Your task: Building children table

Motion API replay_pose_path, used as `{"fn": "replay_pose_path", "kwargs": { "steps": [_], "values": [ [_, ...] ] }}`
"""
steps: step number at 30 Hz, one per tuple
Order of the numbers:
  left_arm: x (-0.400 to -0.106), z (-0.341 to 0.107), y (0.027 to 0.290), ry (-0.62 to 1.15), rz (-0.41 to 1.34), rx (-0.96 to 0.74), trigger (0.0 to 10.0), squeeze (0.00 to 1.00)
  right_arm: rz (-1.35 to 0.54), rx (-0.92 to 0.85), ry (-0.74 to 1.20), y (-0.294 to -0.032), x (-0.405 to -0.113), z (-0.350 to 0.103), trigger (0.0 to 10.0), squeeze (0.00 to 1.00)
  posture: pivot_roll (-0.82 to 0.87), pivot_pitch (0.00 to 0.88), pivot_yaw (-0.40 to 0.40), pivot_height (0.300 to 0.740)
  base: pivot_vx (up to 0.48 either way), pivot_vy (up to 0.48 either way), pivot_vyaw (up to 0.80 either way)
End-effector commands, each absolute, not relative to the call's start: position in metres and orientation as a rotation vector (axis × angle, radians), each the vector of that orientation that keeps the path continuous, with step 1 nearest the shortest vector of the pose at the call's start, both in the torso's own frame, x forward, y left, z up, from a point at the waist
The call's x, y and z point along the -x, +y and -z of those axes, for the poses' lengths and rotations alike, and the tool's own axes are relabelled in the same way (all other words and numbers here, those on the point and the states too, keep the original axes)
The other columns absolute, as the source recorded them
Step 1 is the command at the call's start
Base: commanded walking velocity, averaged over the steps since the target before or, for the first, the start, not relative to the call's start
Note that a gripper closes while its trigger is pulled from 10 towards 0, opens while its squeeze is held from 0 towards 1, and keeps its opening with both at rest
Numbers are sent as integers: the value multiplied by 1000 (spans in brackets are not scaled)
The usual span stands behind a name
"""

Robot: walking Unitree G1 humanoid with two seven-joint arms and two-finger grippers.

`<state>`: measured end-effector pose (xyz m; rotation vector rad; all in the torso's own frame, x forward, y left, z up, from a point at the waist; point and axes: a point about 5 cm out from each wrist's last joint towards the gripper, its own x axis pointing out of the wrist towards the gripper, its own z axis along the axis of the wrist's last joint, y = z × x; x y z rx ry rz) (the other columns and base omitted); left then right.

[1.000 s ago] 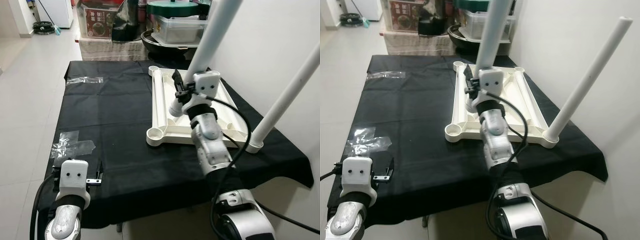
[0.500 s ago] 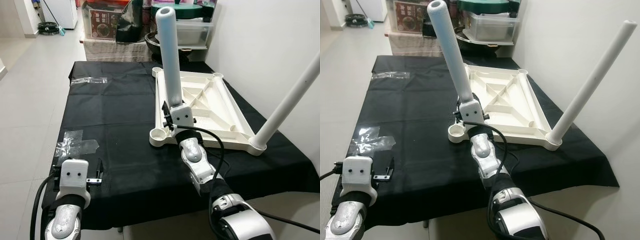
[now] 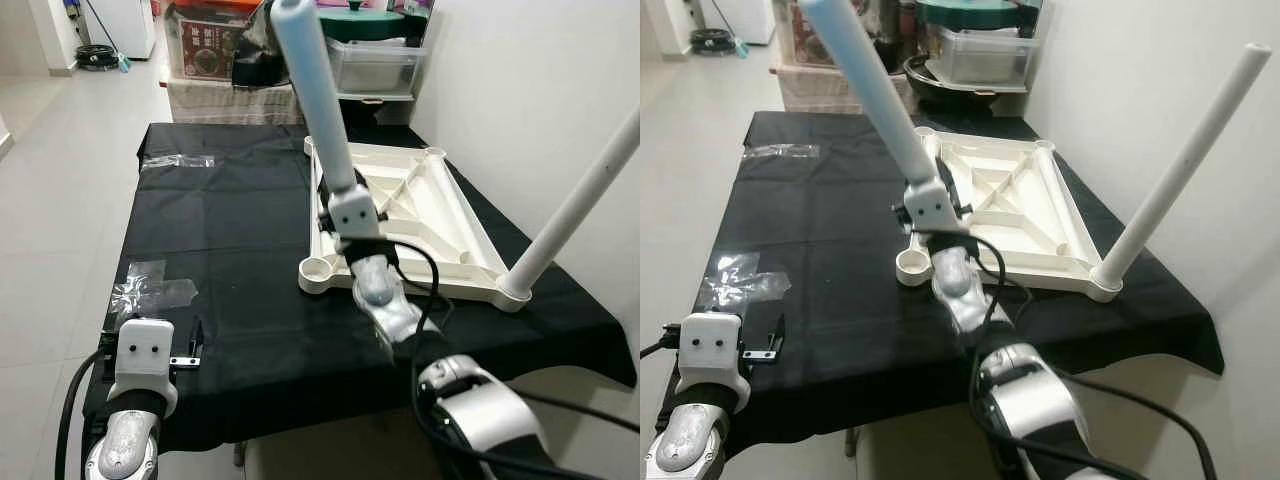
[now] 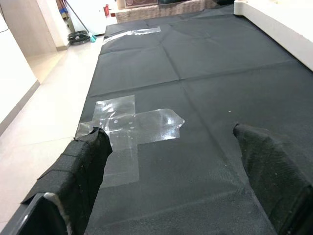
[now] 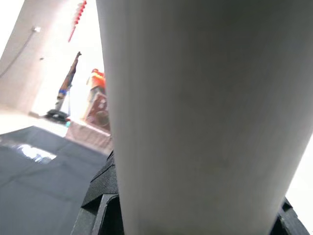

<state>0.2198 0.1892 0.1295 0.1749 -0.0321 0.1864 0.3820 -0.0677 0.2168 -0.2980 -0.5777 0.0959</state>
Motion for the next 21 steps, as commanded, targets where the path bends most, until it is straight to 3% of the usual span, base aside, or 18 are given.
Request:
{"fn": "replay_pose_path", "kwargs": {
  "steps": [1, 10, 21],
  "values": [
    [-219, -130, 190, -32, -185, -199, 10000, 0, -37, 280, -558, -72, -386, -218, 10000, 0, 213, 0, -152, 740, 0, 0, 0],
    [-217, -136, 198, -49, -203, -217, 10000, 0, -38, 291, -524, -63, -387, -215, 10000, 0, 259, 0, -164, 740, 0, 0, 0],
    [-192, -130, 188, 22, -146, -208, 10000, 0, 7, 180, -494, -79, -397, -233, 10000, 0, 208, 0, -94, 740, 0, 0, 0]
  ]
}}
